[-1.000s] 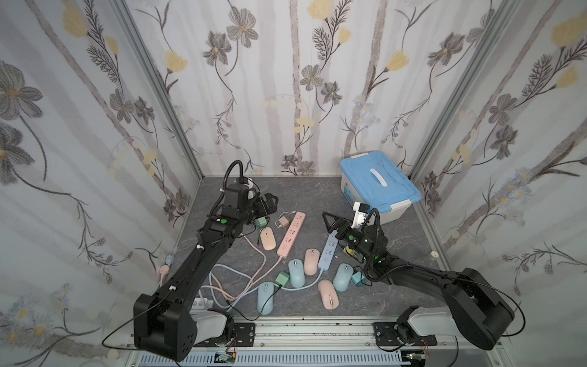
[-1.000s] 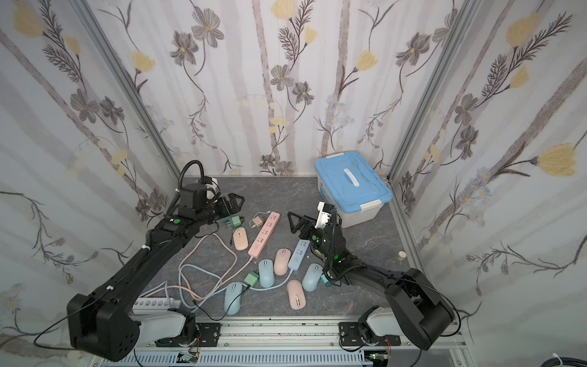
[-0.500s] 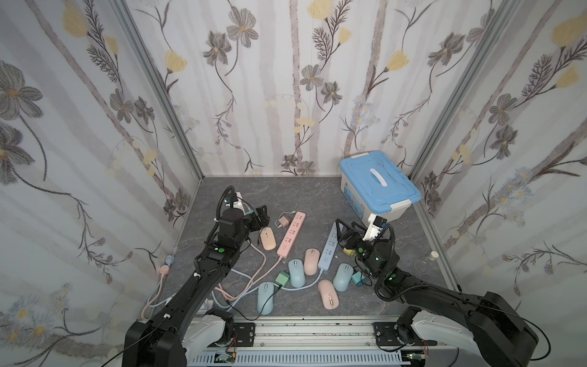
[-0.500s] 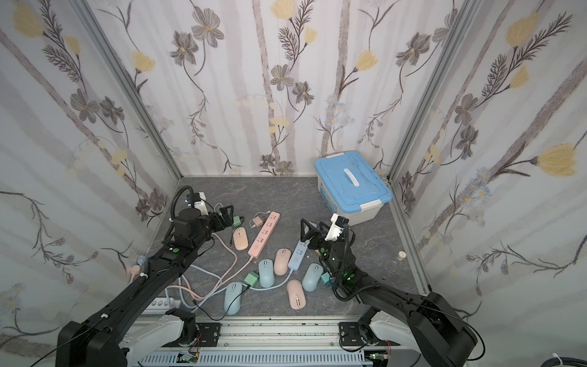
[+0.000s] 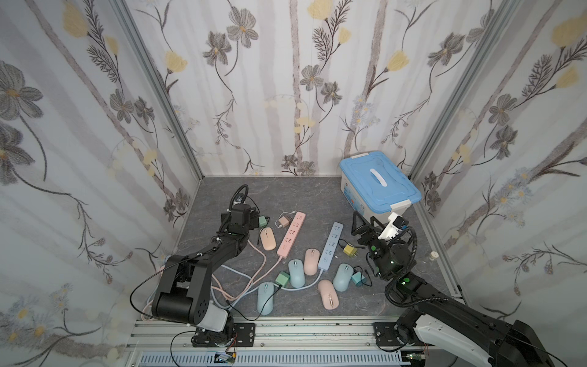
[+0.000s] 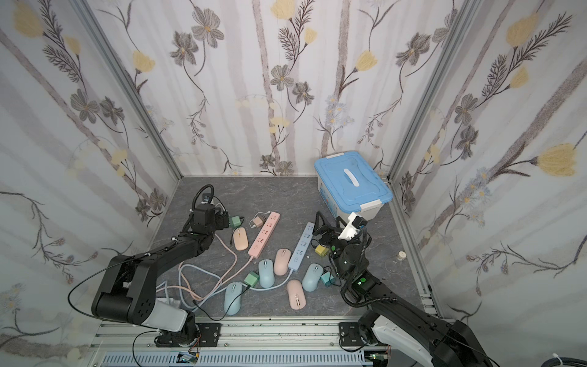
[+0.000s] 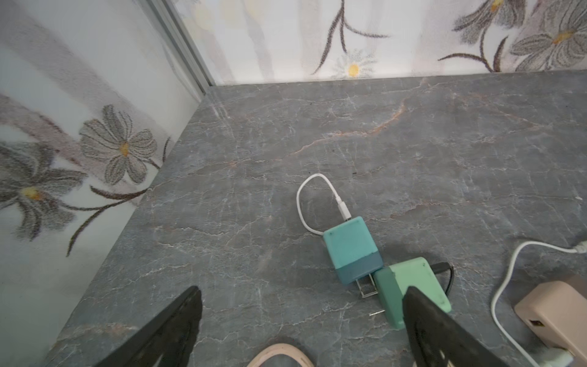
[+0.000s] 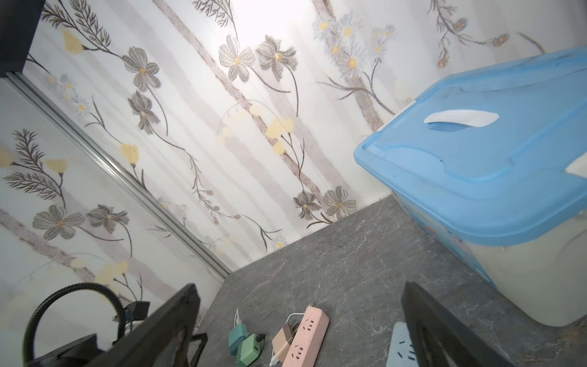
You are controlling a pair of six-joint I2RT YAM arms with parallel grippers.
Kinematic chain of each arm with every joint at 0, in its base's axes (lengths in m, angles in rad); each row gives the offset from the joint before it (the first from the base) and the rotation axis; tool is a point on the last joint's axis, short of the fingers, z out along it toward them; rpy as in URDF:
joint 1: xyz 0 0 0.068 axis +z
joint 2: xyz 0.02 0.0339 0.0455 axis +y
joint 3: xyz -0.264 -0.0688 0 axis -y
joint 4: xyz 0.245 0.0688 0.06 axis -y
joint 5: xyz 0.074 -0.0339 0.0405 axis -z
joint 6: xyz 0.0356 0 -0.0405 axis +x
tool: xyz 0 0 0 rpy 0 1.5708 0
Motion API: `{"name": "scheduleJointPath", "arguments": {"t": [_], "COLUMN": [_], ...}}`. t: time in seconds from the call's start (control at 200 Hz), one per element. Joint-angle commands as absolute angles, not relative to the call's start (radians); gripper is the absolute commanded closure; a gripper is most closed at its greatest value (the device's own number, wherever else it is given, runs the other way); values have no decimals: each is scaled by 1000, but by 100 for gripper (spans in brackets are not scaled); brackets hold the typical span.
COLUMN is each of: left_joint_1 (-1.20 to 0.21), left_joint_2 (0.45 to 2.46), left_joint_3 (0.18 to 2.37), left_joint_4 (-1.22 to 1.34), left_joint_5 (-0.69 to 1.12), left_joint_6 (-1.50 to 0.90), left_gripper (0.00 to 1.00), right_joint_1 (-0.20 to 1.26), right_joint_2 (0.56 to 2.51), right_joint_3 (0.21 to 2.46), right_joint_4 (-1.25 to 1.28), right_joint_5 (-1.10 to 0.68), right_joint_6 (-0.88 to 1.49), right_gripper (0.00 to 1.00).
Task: Unplug the wireless mouse
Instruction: Reset both arms
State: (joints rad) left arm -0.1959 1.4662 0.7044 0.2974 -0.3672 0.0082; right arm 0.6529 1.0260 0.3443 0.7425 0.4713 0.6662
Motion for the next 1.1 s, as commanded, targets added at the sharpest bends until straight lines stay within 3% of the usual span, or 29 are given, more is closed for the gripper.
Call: {"name": "scheduleJointPath", "arguments": {"t": [0.0, 0.085, 0.24, 0.355, 0.5, 0.55, 0.719, 0.874, 1.099], "left_joint_1": [-161, -131, -74, -63, -54, -58, -49, -49, -51], "left_joint_2": [1429, 1437, 1465, 1520, 1577, 1536, 1550, 1549, 1554], "left_joint_3": [669, 634, 532, 546, 334, 371, 390, 390, 388], "left_joint_4": [350, 338, 555, 578, 1040, 890, 877, 876, 889], "left_joint_5": [-346, -387, -279, -248, -264, -261, -255, -256, -258], "left_joint_6": [27, 26, -9, -16, -28, -45, -50, -49, -45], "left_gripper": [0, 0, 0, 0, 0, 0, 0, 0, 0], "right_joint_1": [623, 598, 560, 536, 475, 437, 241, 173, 14], "right_joint_2": [997, 985, 978, 959, 929, 928, 966, 1074, 1186], "right_joint_3": [301, 277, 272, 262, 255, 256, 234, 164, 69], "right_joint_4": [755, 791, 810, 822, 859, 872, 876, 950, 1211], "right_joint_5": [530, 520, 491, 502, 519, 534, 519, 597, 319], "right_joint_6": [665, 646, 581, 518, 350, 273, 159, 65, 105], "right_gripper": [1, 1, 1, 1, 1, 1, 1, 1, 1]}}
